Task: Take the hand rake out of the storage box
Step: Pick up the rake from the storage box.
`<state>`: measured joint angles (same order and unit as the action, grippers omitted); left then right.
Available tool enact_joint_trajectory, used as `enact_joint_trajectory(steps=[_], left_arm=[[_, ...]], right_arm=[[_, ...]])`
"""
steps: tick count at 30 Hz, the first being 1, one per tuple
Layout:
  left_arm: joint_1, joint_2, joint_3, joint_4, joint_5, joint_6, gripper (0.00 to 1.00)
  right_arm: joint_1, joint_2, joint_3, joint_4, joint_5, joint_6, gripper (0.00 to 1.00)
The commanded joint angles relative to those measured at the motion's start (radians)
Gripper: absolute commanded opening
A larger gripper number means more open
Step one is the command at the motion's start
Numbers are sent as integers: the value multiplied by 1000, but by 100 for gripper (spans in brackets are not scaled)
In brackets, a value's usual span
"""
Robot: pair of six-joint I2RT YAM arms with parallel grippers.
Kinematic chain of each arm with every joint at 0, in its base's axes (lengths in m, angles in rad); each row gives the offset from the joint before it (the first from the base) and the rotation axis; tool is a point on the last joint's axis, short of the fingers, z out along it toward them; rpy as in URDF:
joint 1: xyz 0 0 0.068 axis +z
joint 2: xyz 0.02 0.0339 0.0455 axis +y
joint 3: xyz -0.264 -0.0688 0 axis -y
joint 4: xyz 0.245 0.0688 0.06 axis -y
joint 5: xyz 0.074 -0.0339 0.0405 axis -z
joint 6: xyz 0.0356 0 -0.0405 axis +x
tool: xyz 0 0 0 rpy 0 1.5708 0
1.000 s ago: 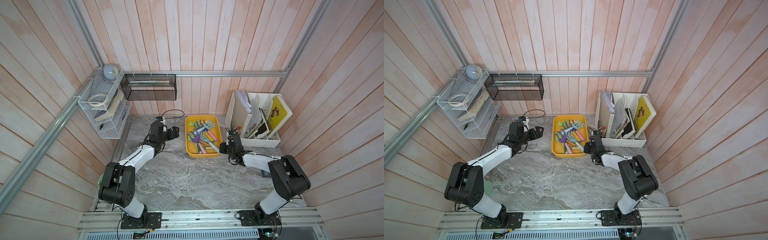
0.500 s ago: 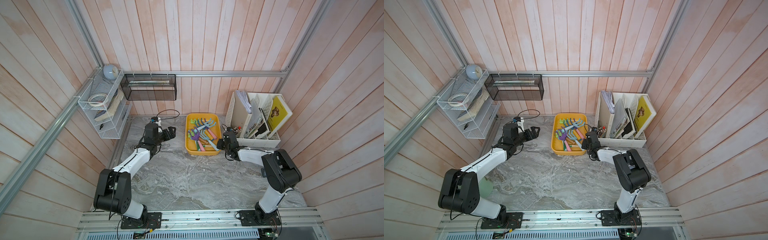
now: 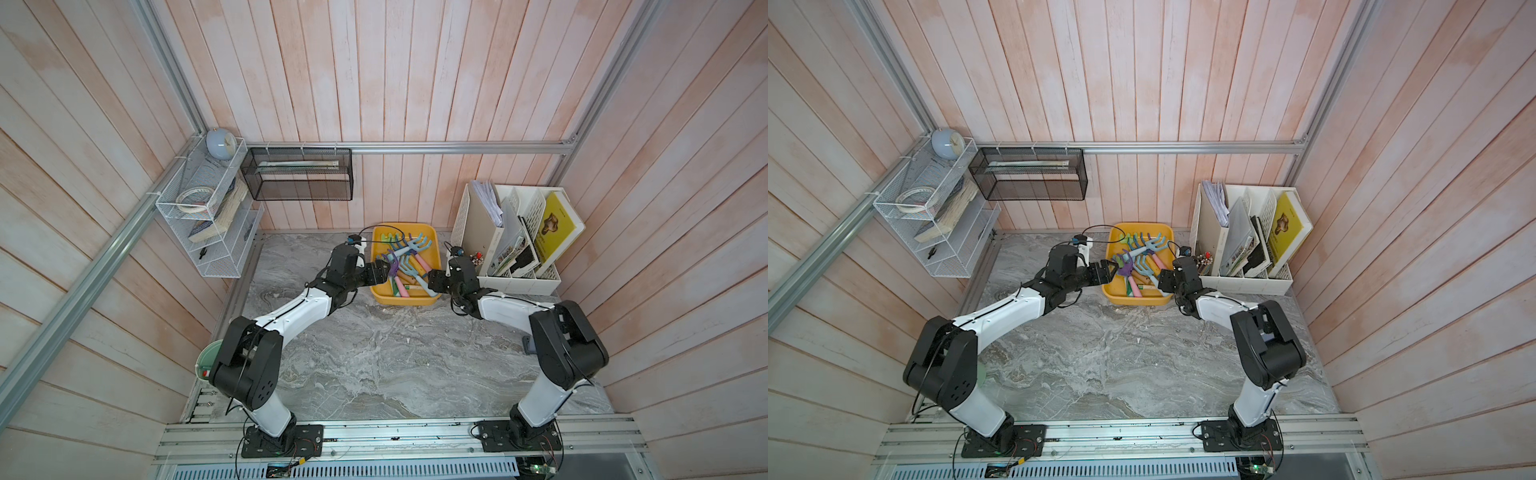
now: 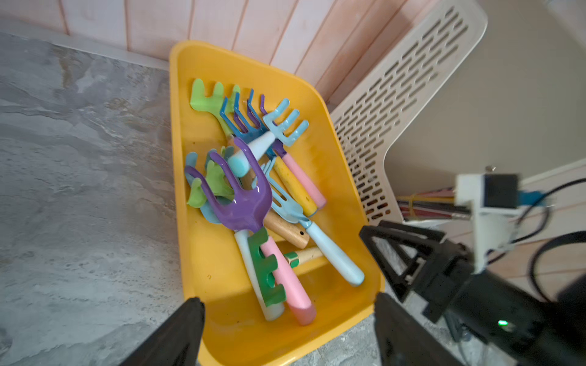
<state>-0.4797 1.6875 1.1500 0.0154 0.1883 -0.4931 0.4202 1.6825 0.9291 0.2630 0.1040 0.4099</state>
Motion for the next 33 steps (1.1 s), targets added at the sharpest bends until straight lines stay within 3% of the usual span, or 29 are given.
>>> enact_joint_trajectory(steps=[1, 3, 9, 13, 21, 33], left_arm=[[-36, 77, 85, -110, -77, 14, 79], [-53, 129, 134, -142, -97, 20, 79], [-82, 318, 337, -267, -155, 20, 60], [-82, 419, 431, -318, -179, -19, 58], [-71, 506, 490, -294, -139, -49, 47], [-66, 582, 560, -327, -142, -54, 45]], right_arm=[[-2, -110, -42, -13, -15, -22, 90], [-1, -168, -68, -31, -6, -23, 94], [-1, -324, -180, -2, 10, -16, 98], [-3, -364, -215, -10, 29, -23, 98], [-6, -377, -240, -7, 36, -39, 98], [-21, -357, -254, 14, 29, -43, 98]])
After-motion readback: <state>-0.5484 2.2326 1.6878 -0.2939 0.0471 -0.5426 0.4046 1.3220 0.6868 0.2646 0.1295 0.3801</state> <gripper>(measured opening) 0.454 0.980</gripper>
